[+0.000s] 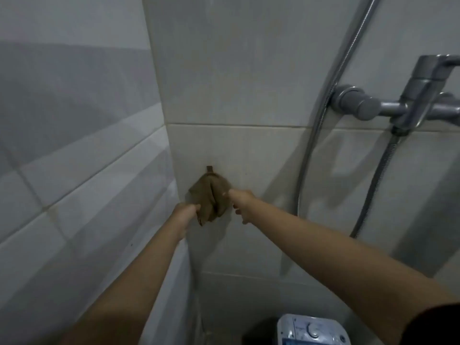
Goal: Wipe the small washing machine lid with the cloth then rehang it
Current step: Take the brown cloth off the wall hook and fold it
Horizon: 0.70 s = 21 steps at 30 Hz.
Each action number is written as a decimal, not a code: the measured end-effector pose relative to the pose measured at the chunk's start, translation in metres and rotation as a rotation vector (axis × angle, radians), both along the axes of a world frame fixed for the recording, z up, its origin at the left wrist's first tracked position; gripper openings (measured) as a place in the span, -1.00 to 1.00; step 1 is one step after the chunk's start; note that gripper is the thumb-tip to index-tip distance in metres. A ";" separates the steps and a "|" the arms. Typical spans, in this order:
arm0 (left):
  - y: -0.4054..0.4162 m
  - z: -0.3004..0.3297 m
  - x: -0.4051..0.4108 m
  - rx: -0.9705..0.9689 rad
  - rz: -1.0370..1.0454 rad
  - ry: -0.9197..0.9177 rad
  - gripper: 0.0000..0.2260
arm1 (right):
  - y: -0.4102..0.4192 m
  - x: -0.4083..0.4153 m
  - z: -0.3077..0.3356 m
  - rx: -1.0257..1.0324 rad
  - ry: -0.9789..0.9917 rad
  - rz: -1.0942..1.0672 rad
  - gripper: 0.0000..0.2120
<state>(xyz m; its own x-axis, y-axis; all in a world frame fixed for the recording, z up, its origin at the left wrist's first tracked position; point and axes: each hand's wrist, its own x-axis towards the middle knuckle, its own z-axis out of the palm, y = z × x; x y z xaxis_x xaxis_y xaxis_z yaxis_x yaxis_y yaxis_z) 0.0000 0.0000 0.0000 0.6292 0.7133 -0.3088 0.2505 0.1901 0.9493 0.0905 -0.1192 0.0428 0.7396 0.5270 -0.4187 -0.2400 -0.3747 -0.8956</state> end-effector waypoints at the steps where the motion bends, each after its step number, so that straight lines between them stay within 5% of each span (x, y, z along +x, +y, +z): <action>1: 0.001 -0.001 0.002 -0.007 0.023 -0.042 -0.70 | 0.001 -0.002 -0.001 0.010 0.008 -0.009 -0.42; 7: 0.021 0.000 0.019 -0.108 0.106 -0.147 -0.68 | 0.028 0.006 -0.010 0.014 0.089 -0.022 -0.37; 13: 0.014 0.002 0.018 -0.166 0.084 -0.195 -0.70 | 0.027 0.013 -0.015 0.096 -0.056 -0.172 -0.63; 21: 0.015 0.031 0.014 -0.189 0.060 -0.267 -0.72 | 0.004 0.014 0.032 0.210 -0.326 -0.147 -0.72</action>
<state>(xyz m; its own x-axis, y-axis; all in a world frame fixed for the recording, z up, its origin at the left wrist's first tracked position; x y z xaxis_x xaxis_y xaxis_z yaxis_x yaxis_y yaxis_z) 0.0138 0.0155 0.0312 0.6643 0.6972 -0.2695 -0.0192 0.3763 0.9263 0.1042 -0.1148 0.0745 0.8893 0.4550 -0.0452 0.0312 -0.1590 -0.9868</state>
